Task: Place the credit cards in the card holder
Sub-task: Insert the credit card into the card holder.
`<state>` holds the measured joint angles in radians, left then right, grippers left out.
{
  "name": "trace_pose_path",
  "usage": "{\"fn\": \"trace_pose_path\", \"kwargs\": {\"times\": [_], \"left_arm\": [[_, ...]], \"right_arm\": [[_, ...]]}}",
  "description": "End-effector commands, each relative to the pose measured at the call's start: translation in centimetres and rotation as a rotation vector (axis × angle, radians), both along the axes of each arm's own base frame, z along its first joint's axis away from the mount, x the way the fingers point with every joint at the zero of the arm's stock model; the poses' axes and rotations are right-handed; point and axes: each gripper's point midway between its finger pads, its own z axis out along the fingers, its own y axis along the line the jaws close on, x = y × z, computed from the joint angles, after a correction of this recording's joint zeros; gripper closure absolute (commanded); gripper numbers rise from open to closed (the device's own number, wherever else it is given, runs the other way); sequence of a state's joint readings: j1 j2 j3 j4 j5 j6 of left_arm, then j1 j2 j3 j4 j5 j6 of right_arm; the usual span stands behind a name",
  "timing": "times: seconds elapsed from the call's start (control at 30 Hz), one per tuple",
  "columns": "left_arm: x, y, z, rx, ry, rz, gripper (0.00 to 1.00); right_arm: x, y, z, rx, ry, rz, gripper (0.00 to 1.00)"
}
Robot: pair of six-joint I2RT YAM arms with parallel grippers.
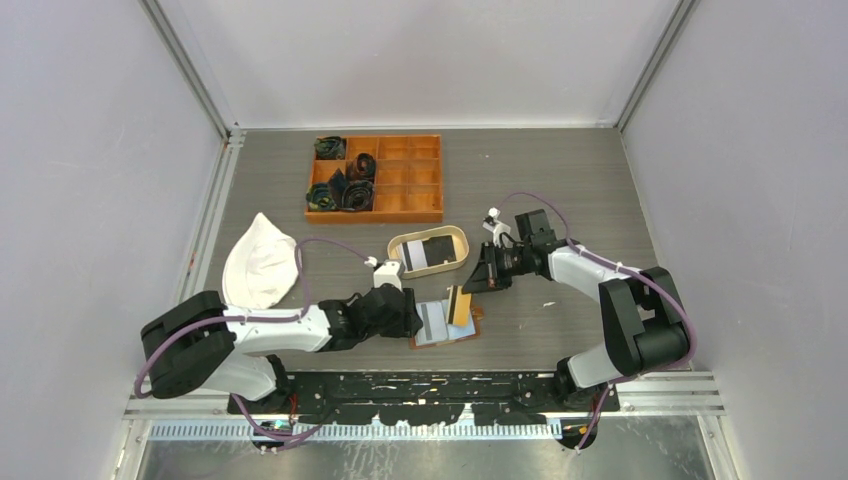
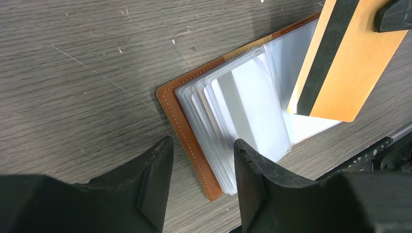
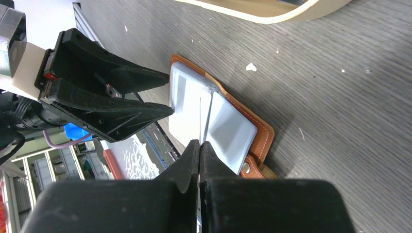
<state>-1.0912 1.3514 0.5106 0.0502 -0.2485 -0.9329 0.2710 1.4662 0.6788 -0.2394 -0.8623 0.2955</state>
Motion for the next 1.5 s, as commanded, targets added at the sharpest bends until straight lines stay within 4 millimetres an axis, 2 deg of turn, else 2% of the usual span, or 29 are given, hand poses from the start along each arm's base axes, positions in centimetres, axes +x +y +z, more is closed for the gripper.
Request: {"fn": "trace_pose_path", "kwargs": {"times": [0.0, 0.23, 0.47, 0.77, 1.17, 1.3, 1.47], "left_arm": [[0.6, 1.3, -0.7, 0.088, -0.016, 0.034, 0.52], [0.9, 1.7, -0.7, 0.098, -0.020, 0.041, 0.56], [1.4, 1.9, -0.7, 0.097, -0.017, 0.045, 0.56], [1.6, 1.8, -1.1, 0.089, -0.001, 0.038, 0.57], [1.0, 1.8, -1.5, 0.061, 0.021, 0.040, 0.59], [0.9, 1.6, -1.4, 0.048, 0.024, 0.036, 0.60], [0.8, 1.2, -1.3, 0.031, 0.030, 0.025, 0.60]], "right_arm": [[0.5, 0.7, 1.7, 0.057, -0.032, 0.029, 0.99], [-0.1, 1.3, 0.9, 0.037, -0.017, 0.050, 0.99], [0.1, 1.2, -0.1, -0.008, -0.003, 0.012, 0.99], [-0.7, 2.0, -1.2, -0.014, 0.047, 0.019, 0.99], [-0.5, 1.2, -2.0, -0.054, 0.064, -0.122, 0.99], [-1.8, 1.0, -2.4, -0.042, 0.053, -0.072, 0.99], [-2.0, 2.0, -2.1, 0.029, 0.031, -0.030, 0.99]]}}
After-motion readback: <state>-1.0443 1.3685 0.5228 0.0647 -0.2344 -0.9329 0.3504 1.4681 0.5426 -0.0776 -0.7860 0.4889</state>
